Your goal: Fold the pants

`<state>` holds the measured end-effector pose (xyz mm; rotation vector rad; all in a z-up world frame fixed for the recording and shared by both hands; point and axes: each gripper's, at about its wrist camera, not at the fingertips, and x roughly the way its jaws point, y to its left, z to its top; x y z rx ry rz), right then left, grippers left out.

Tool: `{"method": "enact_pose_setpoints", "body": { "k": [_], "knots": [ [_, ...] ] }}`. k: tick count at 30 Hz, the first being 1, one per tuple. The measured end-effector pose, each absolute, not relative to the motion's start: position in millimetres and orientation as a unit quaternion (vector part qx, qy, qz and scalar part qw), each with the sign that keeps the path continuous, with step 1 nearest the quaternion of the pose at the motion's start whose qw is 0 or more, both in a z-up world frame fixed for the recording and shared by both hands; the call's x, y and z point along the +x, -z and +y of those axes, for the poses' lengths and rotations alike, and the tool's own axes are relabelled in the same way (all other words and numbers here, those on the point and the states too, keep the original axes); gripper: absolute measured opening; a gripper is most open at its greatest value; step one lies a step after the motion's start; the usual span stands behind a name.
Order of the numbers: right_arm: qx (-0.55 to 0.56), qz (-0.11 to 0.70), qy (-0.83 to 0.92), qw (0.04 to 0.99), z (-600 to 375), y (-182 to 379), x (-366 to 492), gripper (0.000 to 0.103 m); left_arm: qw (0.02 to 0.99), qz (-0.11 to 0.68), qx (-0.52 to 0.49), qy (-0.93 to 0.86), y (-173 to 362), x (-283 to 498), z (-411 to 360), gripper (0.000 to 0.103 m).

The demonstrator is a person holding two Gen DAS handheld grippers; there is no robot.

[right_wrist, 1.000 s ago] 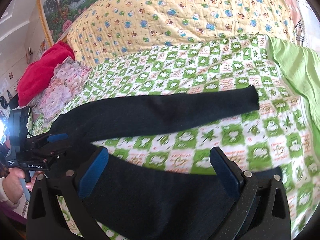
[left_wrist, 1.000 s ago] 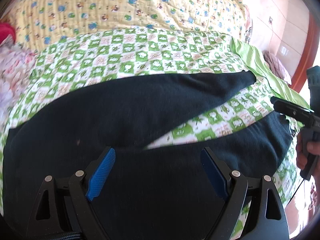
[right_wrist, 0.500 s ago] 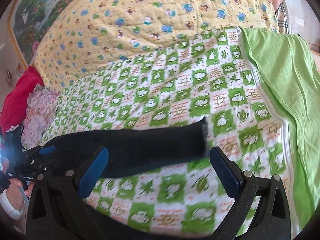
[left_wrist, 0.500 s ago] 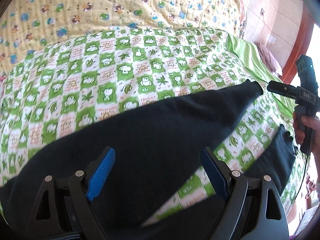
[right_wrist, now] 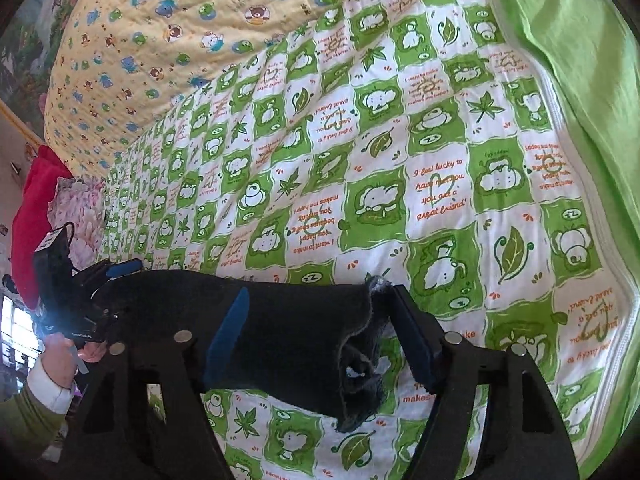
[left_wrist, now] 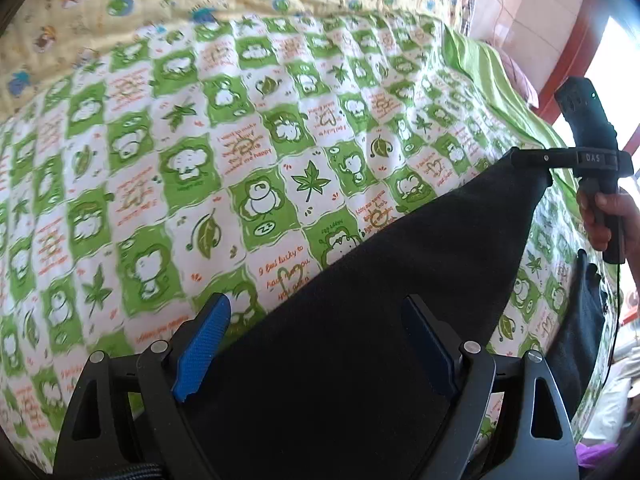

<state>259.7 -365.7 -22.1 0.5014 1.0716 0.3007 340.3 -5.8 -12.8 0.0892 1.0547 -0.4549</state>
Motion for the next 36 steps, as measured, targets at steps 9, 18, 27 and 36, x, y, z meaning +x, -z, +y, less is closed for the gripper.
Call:
{"method": "enact_pose_setpoints", "body": {
  "k": [9,18,27,36],
  "knots": [
    [0.249,0.516,-0.174,0.801,-377,24,269,0.011,0.785,0.549,0.084,0.276,27,349,-38,0.062],
    [0.248,0.464,-0.187,0.829,-381,-4,236,0.009,0.798,0.529,0.075,0.279,-1,298,-48,0.011],
    [0.261,0.416,-0.21,0.845,-389,-19,181,0.008,0.81,0.503,0.056,0.297,-28,218,-61,0.006],
    [0.272,0.381,-0.237,0.851,-400,-12,124,0.008,0.817,0.495,0.024,0.295,-31,165,-66,0.006]
  ]
}}
